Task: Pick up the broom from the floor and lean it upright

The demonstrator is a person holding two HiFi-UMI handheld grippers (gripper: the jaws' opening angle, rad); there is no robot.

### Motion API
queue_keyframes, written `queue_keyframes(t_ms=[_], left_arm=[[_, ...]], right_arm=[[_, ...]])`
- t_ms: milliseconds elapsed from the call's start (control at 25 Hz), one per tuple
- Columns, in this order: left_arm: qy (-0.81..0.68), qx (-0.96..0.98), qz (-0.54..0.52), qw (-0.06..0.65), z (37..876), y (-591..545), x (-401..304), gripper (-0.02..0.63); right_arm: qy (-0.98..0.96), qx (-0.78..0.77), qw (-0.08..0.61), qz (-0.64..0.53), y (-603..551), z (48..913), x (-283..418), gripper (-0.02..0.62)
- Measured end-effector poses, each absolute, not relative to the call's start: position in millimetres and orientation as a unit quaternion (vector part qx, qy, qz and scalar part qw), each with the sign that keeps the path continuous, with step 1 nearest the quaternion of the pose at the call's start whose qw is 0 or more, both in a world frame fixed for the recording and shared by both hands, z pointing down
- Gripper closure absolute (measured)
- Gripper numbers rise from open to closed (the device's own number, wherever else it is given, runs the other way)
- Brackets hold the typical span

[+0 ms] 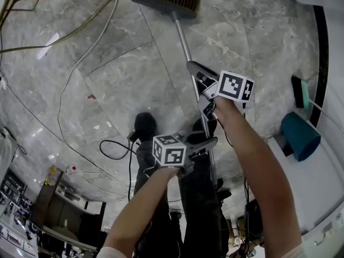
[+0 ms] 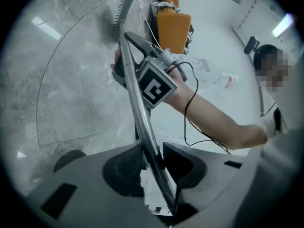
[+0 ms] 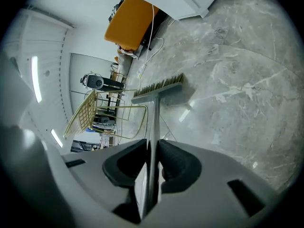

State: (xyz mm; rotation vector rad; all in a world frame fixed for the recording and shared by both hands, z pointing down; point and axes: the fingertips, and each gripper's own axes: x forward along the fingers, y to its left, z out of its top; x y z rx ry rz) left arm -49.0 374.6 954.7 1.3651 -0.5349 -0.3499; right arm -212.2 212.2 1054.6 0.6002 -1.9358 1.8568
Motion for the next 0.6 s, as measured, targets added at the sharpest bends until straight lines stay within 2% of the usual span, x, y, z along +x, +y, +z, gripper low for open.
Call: queue_keyframes(t_ms=[40,320,360,480,600], left_arm=[[-0.243,0.620,-0.155,0.729,954.8,374.8,-48.7,0.490],[-0.225,0.608,-0.153,0.746,945.2,379.1,-49.6,0.502],[-0.223,0.608,-0.147,0.747,942.9,380.5,-49.9,0.500],[-0.213,0.611,-0.134,0.750,929.1,382.1,-53.3,0.492],[-0.206,0.607,-0.128,0.757,911.0,381.0,-56.7,0.488]], right_arm=[[-0.692,0.214,0.196,0.661,211.8,1054.6,-213.1,0.509],[-0.707,0.213,0.236,0.632,219.2,1055.5,-207.9,0.493],[-0.710,0.211,0.239,0.628,220.0,1053.2,-206.5,0.480],[-0.721,0.212,0.242,0.614,217.8,1039.3,-198.0,0.387],[-0.728,0.208,0.237,0.609,214.7,1013.6,-181.5,0.382]])
